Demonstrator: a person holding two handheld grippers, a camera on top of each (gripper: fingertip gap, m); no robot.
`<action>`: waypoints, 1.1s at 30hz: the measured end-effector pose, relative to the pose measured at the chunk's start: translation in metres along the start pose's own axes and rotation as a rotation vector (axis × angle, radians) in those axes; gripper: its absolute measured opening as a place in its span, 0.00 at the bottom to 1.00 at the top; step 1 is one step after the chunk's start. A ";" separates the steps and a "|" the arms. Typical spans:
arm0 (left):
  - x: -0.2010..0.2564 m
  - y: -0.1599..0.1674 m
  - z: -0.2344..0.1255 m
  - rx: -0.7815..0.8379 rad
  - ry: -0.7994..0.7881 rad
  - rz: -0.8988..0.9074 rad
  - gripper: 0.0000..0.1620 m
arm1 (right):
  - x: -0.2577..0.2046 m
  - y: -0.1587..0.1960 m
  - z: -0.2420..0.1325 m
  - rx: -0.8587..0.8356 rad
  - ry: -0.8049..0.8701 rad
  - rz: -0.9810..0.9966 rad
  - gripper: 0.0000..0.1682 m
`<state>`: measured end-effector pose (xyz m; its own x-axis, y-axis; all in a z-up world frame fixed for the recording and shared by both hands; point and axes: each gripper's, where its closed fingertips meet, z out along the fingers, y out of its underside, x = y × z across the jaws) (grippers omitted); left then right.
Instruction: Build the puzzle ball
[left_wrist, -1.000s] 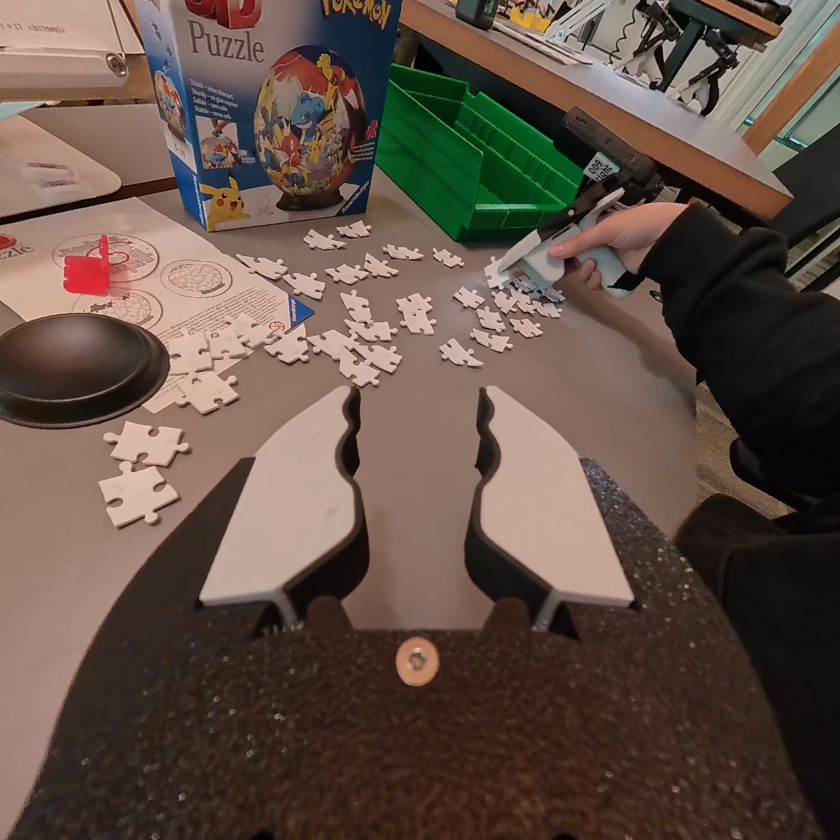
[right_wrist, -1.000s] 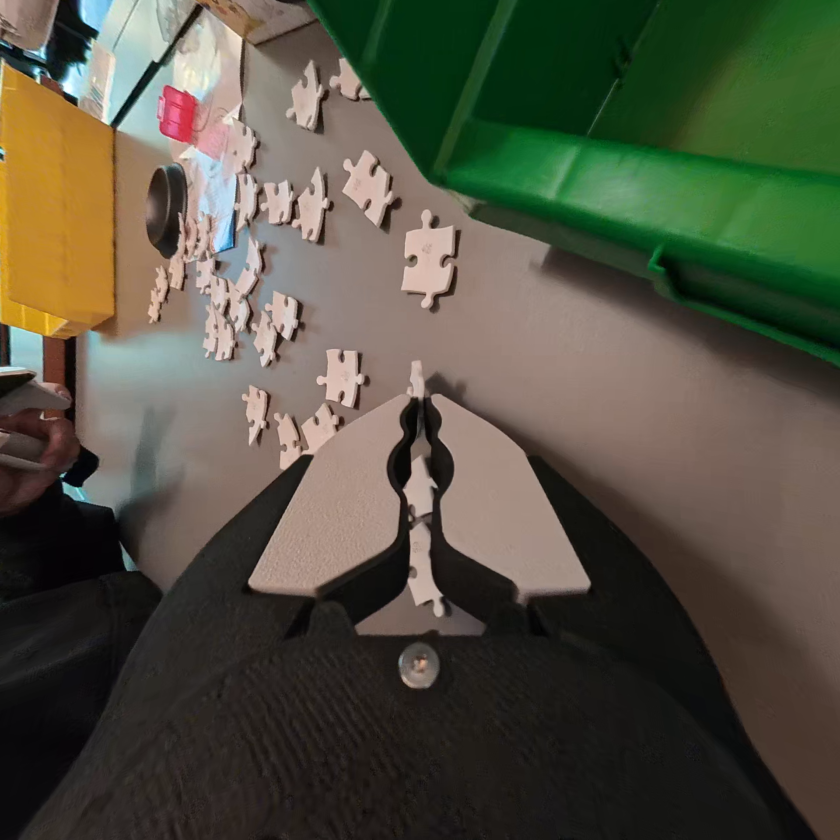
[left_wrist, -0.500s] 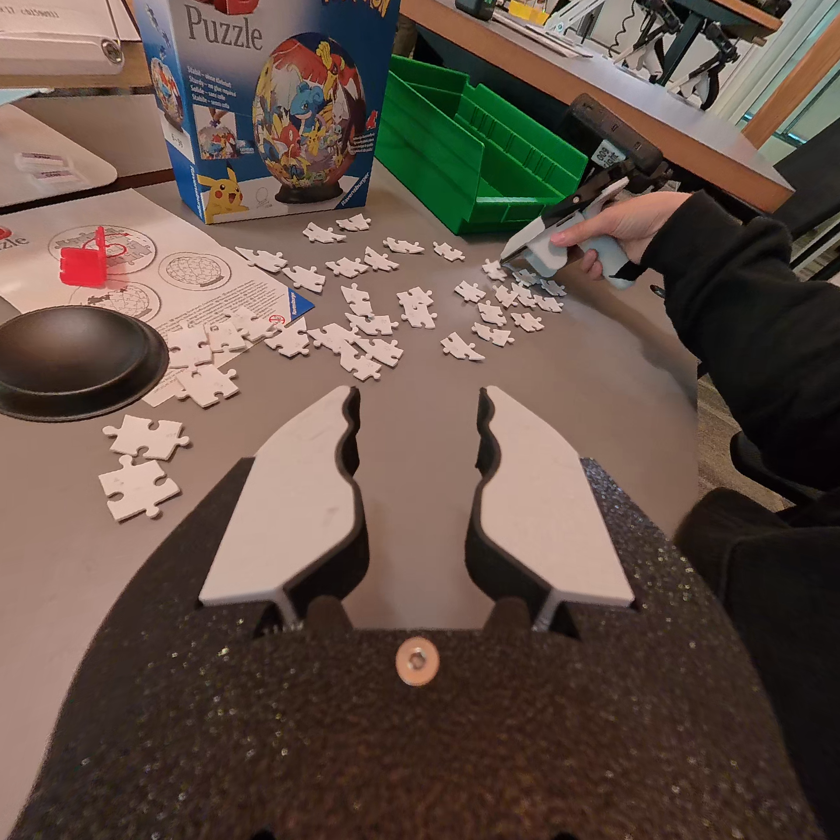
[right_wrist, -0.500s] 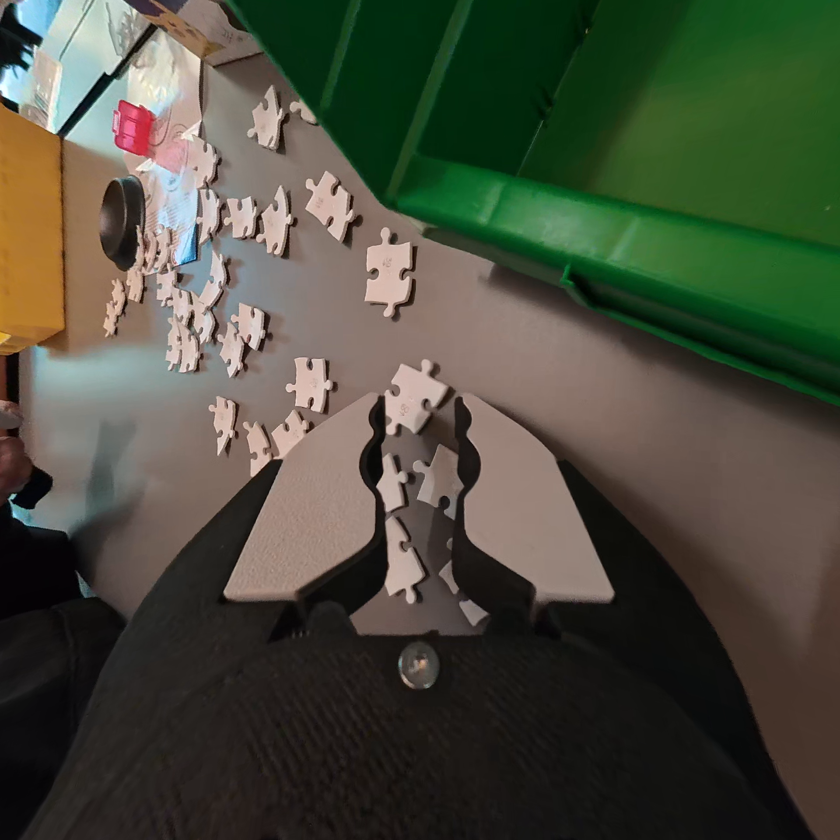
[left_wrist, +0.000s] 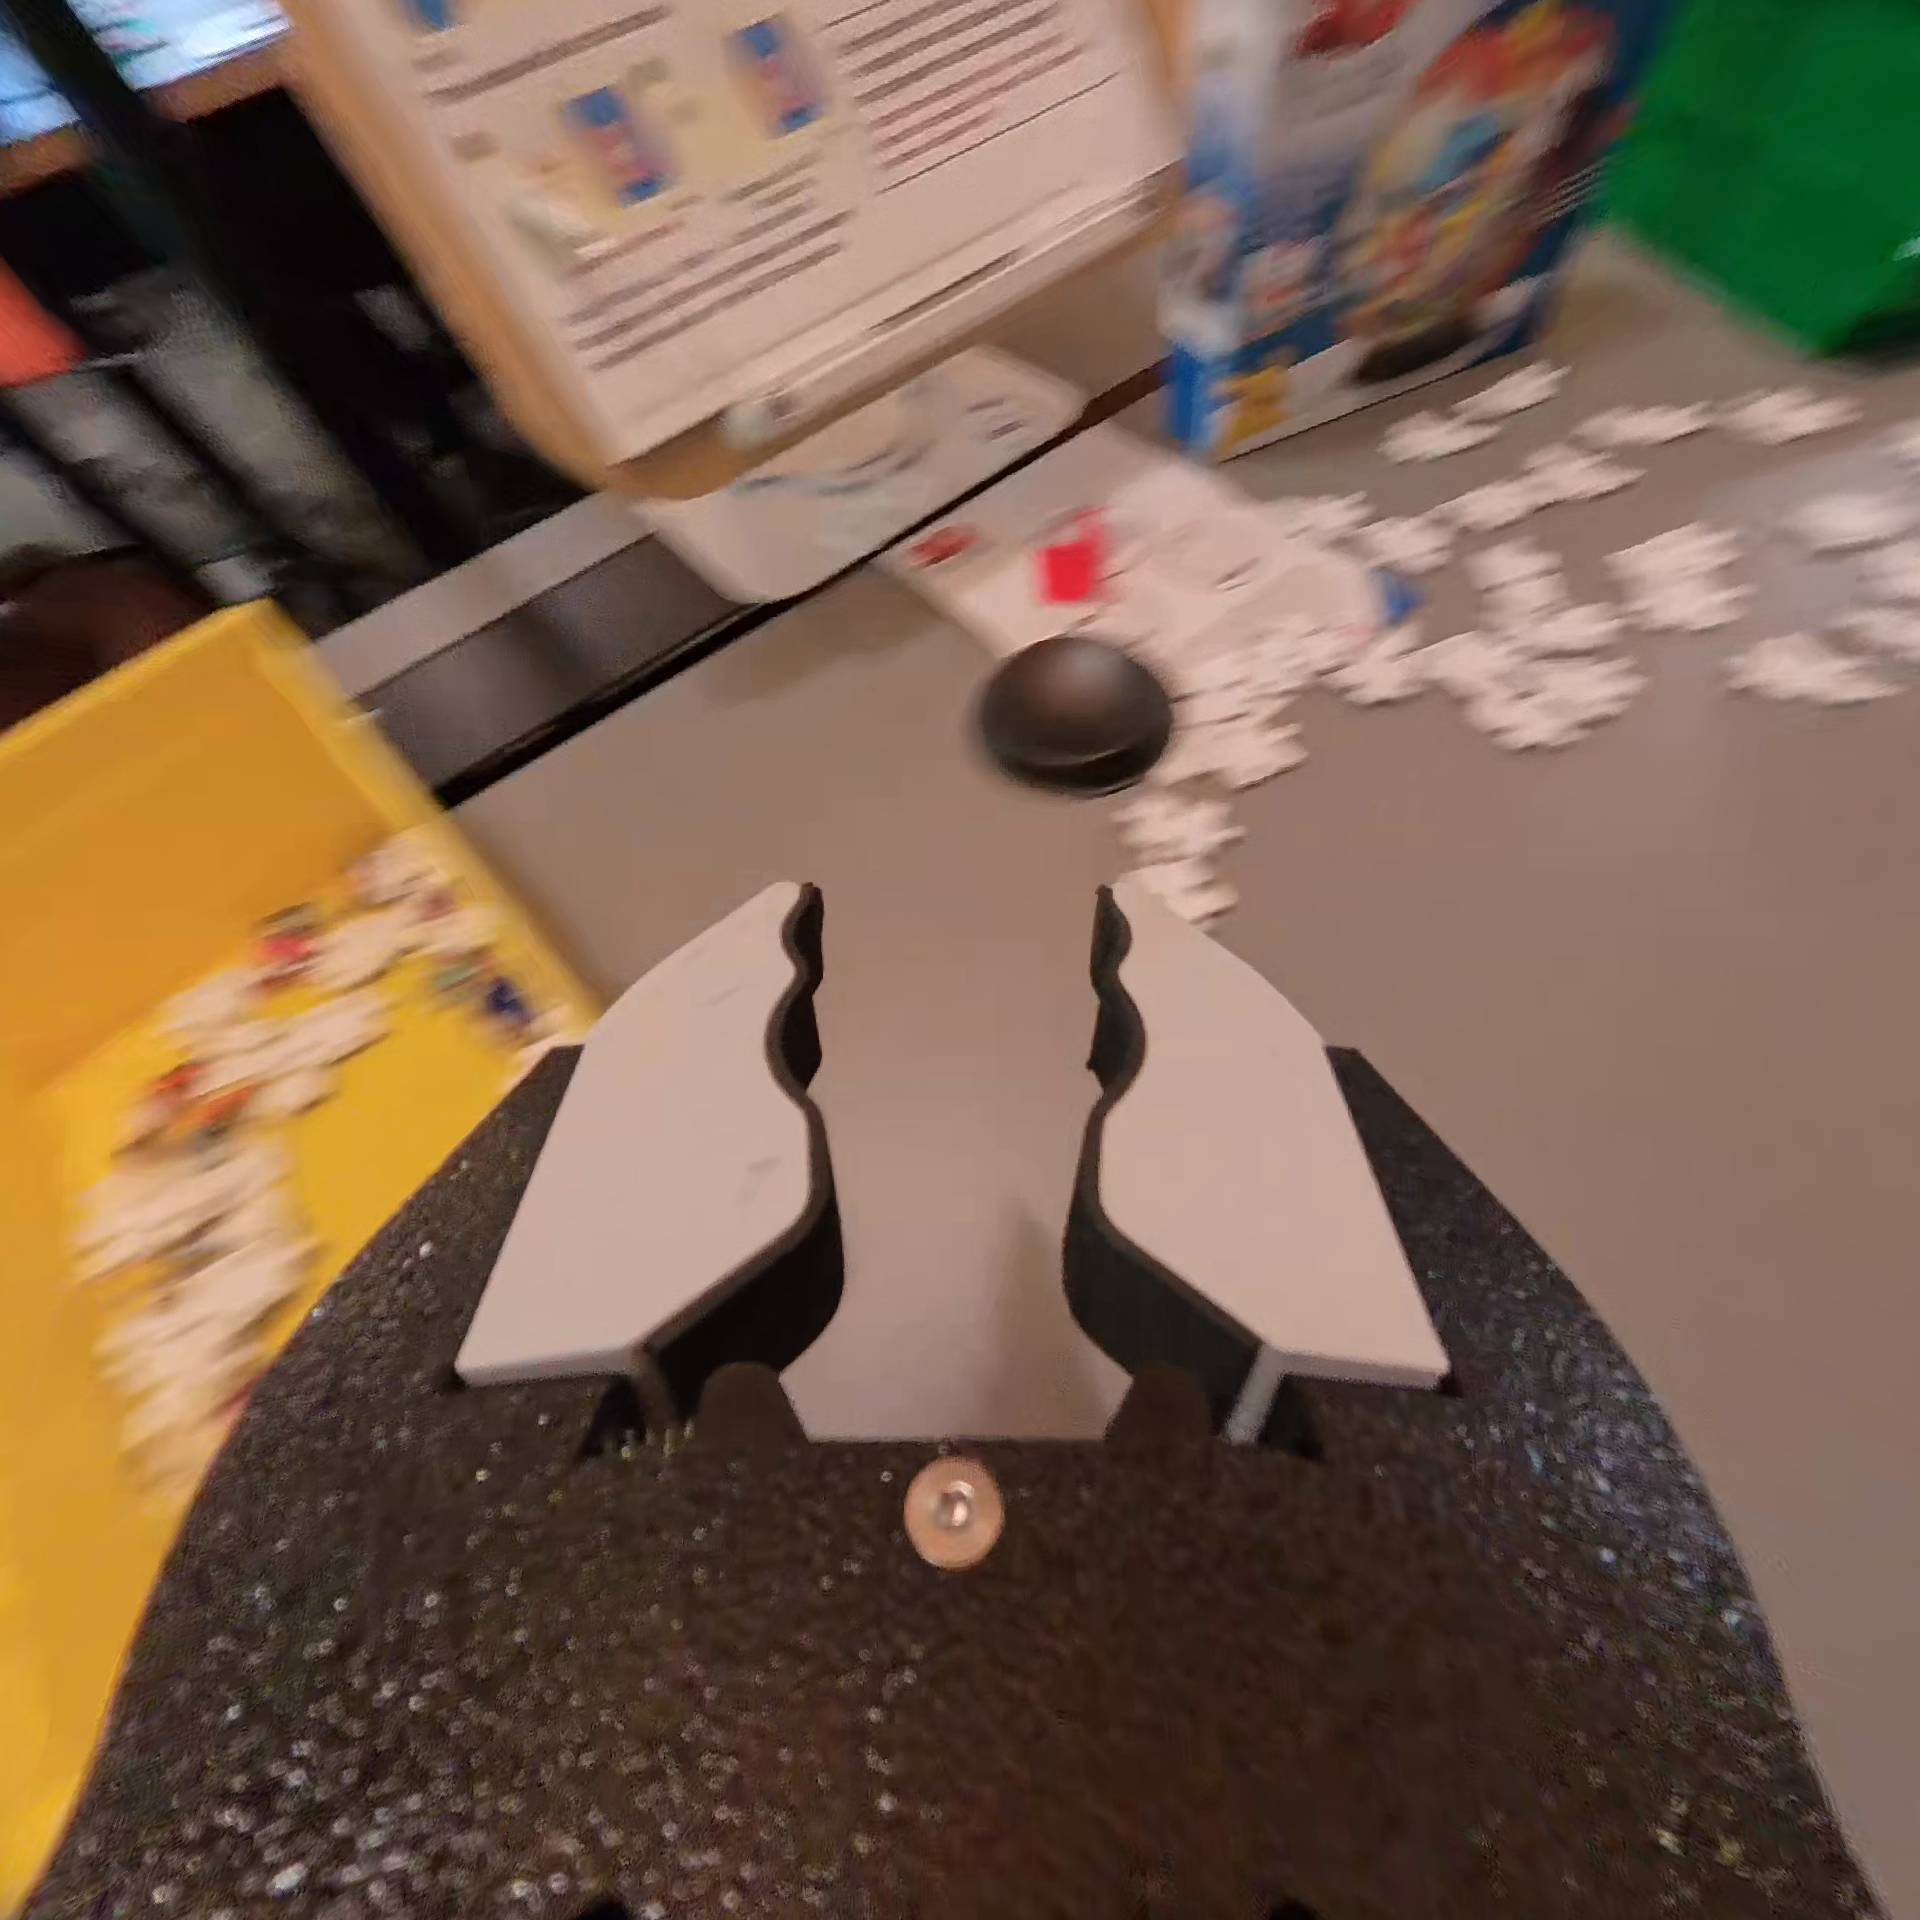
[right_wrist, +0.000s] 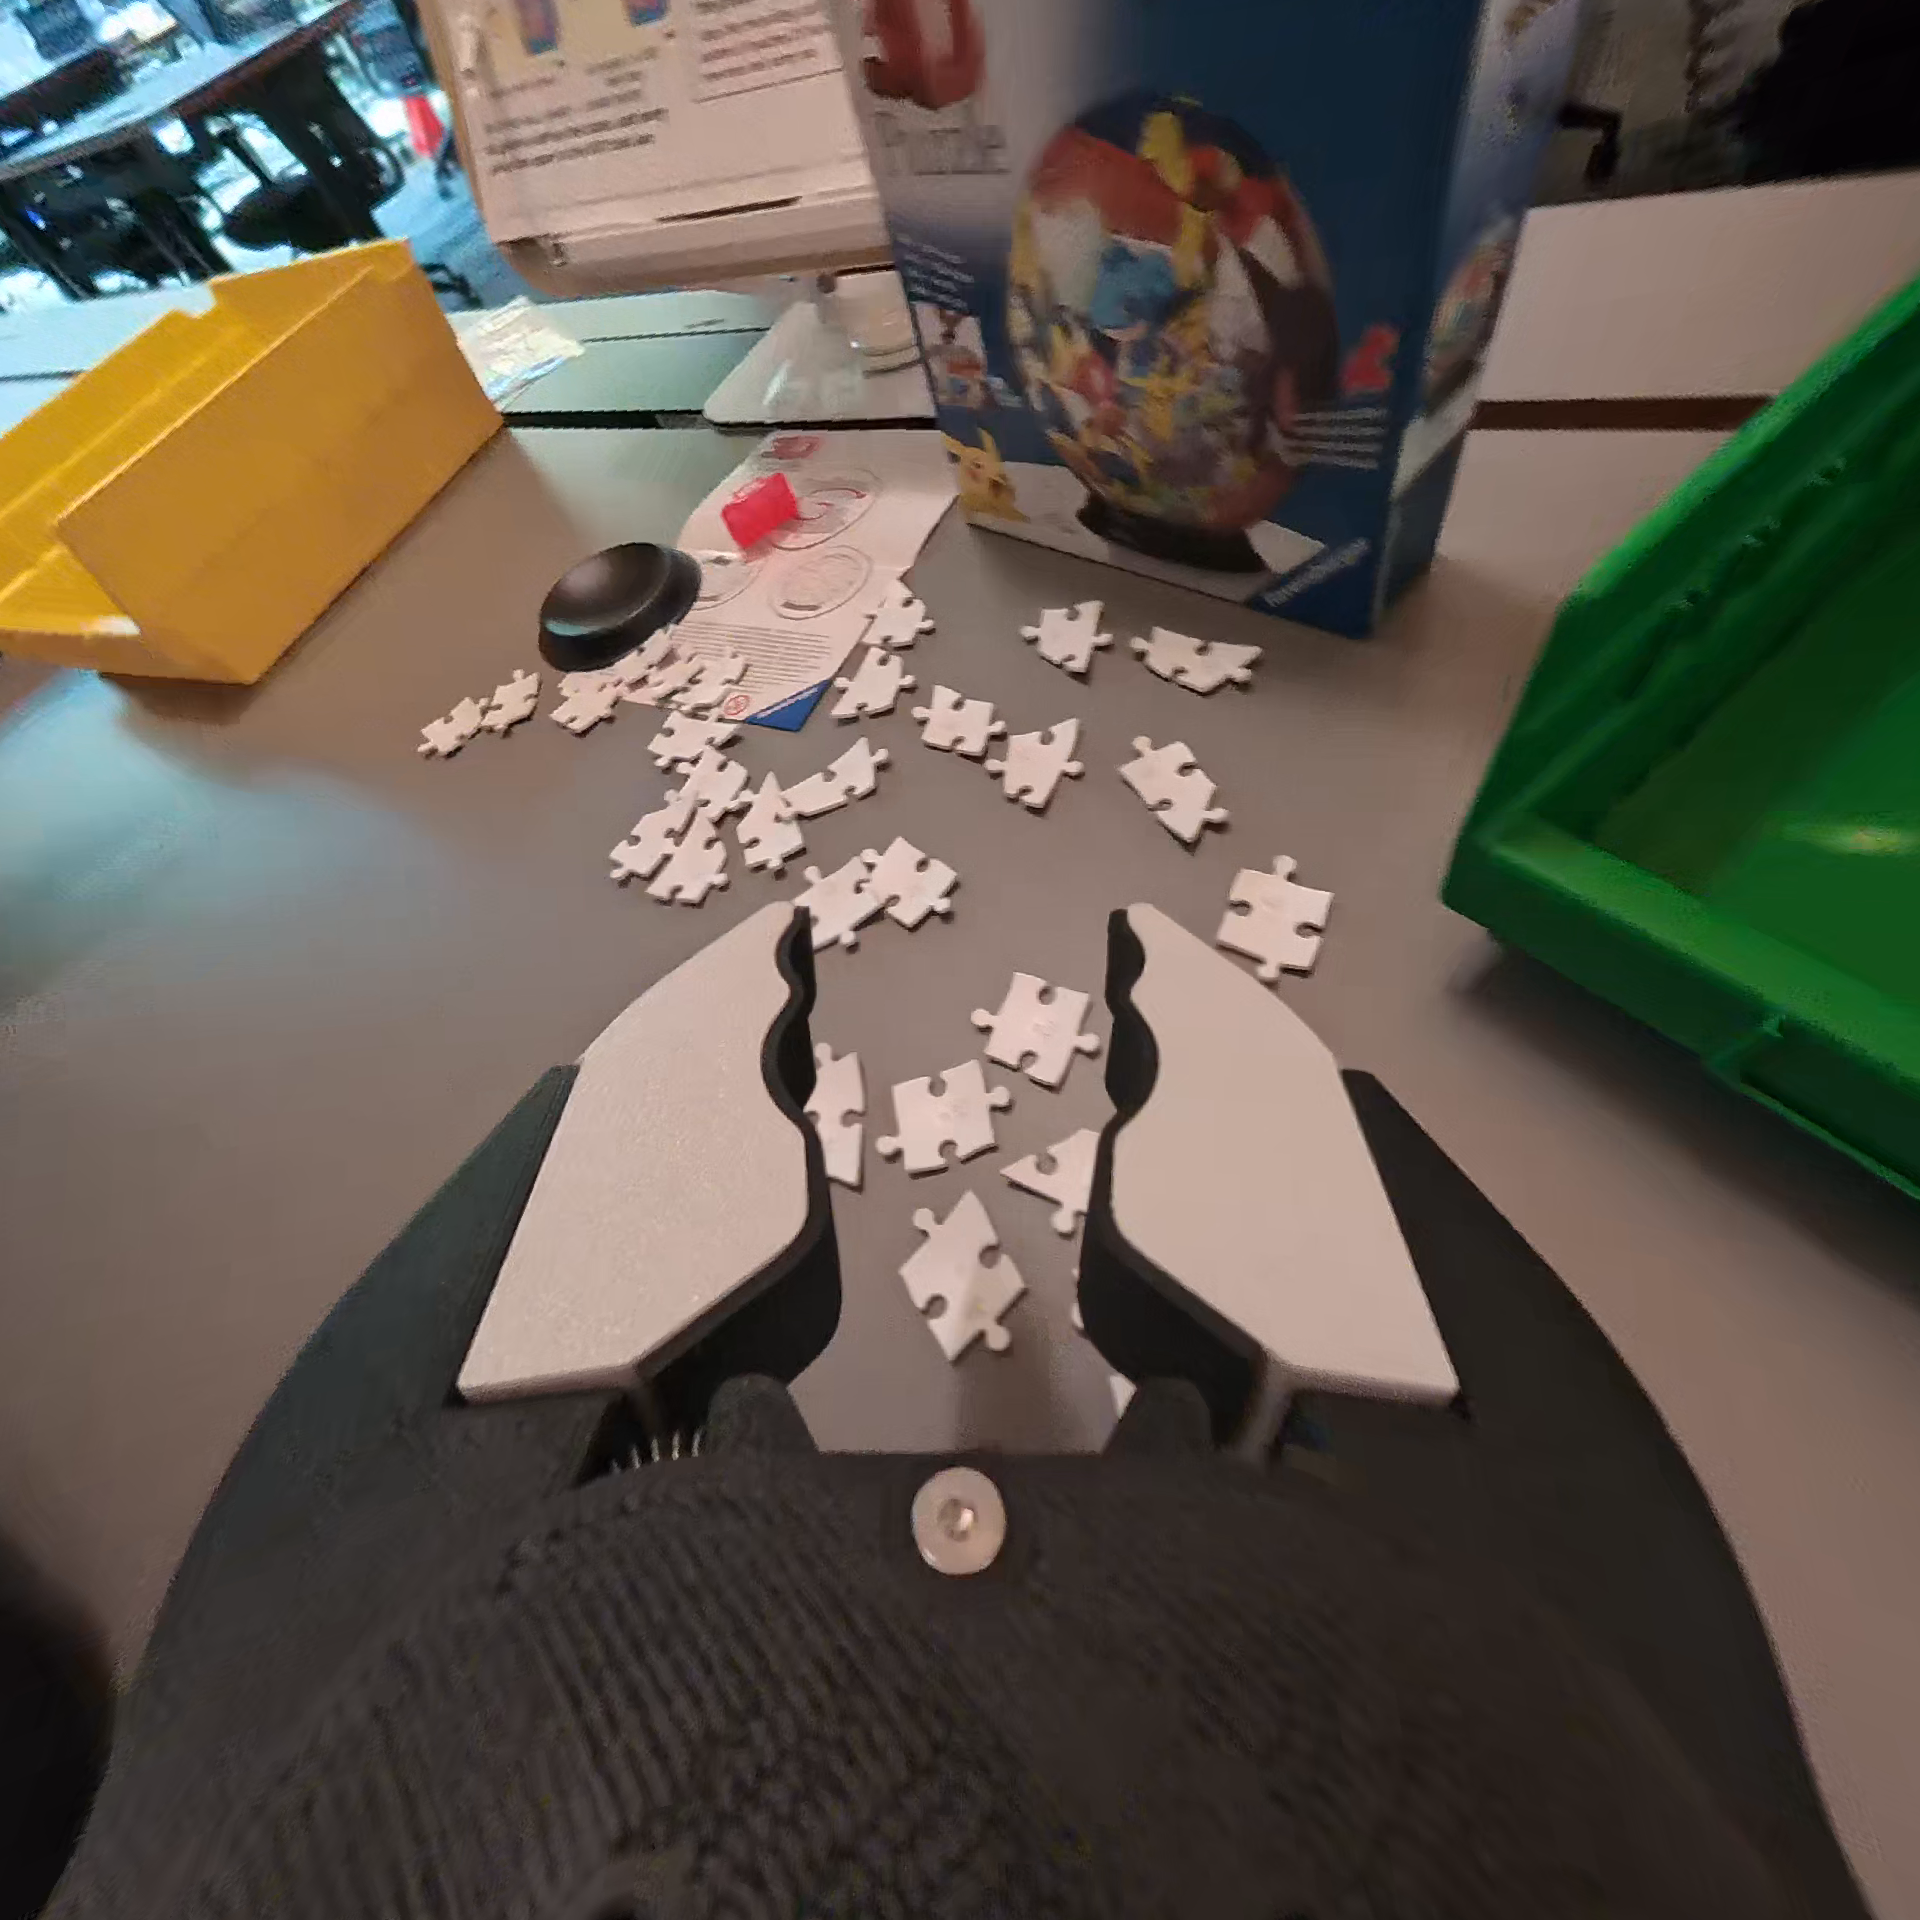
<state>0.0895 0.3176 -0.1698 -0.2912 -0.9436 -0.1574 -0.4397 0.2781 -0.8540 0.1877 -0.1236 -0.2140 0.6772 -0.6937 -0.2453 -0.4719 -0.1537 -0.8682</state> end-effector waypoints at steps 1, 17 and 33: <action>-0.027 0.007 -0.006 -0.052 -0.062 0.015 0.29 | -0.007 0.002 0.001 -0.002 -0.002 -0.027 0.32; -0.148 0.138 0.040 -0.821 0.188 0.083 0.25 | -0.055 0.021 0.023 -0.102 -0.070 -0.227 0.33; -0.141 0.143 0.084 -0.781 0.280 0.110 0.18 | -0.055 0.028 0.027 -0.132 -0.071 -0.253 0.35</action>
<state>0.1387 0.4759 -0.3116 -0.5215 -0.8532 -0.0029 -0.8288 0.5074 -0.2358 0.1525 -0.0711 -0.2364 0.8185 -0.5711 -0.0620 -0.3492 -0.4089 -0.8431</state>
